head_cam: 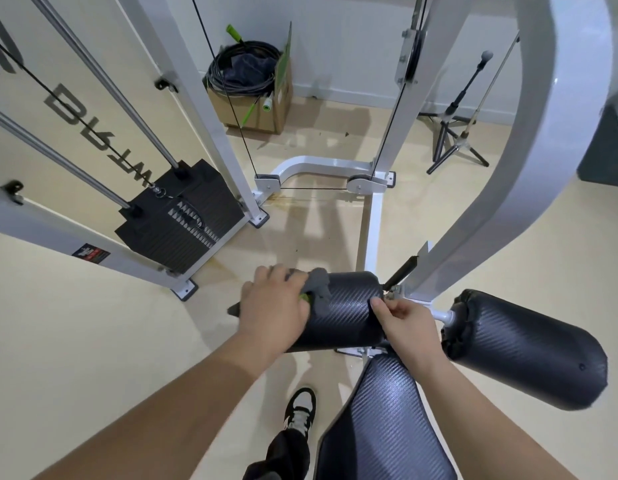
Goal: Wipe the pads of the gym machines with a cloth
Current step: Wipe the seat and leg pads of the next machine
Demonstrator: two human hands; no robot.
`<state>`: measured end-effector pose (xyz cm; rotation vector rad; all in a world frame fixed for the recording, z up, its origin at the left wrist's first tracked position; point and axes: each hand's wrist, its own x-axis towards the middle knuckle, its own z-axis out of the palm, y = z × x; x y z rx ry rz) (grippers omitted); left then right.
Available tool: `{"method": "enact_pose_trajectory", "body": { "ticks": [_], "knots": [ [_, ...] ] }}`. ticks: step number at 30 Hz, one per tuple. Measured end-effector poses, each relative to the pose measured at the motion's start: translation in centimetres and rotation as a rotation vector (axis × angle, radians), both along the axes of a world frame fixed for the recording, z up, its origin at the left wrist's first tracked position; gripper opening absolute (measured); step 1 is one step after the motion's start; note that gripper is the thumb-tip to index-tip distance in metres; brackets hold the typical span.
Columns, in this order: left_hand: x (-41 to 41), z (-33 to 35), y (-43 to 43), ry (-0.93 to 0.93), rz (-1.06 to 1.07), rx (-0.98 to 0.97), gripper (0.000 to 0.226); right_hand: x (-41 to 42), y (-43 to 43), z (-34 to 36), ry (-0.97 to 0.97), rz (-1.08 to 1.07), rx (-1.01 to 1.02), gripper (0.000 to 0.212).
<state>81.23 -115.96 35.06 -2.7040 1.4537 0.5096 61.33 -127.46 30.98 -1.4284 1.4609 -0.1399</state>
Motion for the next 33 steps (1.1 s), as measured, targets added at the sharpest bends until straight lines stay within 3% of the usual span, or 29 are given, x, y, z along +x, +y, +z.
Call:
{"method": "enact_pose_trajectory", "body": {
  "ticks": [5, 9, 16, 21, 26, 27, 29, 33],
  "knots": [
    [-7.6, -0.8, -2.5, 0.116, -0.24, -0.084, 0.051, -1.5, 1.1, -1.7, 0.039, -0.051, 0.069, 0.036],
    [-5.4, -1.3, -2.4, 0.048, -0.34, -0.089, 0.051, -2.4, 0.5, -3.2, 0.001, -0.07, 0.15, 0.037],
    [-0.4, -0.9, 0.4, 0.022, 0.074, -0.062, 0.049, -2.3, 0.4, -3.2, -0.011, -0.025, 0.147, 0.035],
    [-7.1, -1.2, -4.1, 0.1, -0.035, -0.087, 0.059, -2.4, 1.2, -3.0, 0.01, -0.011, 0.151, 0.032],
    [-3.3, -2.4, -1.2, 0.073, -0.238, -0.217, 0.045, -2.4, 0.5, -1.7, 0.066, 0.036, 0.14, 0.013],
    [-2.2, -2.4, -0.1, 0.076, -0.216, -0.247, 0.044, -2.1, 0.2, -1.2, 0.035, 0.029, 0.139, 0.008],
    [-0.7, -2.6, 1.9, 0.036, -0.111, -0.268, 0.042, -1.1, -0.4, -0.7, -0.034, -0.029, 0.156, 0.032],
    [-2.1, -2.9, 2.0, 0.002, 0.08, -0.264, 0.035, 0.0, -0.8, -0.6, -0.018, -0.03, 0.058, 0.031]
  ]
}}
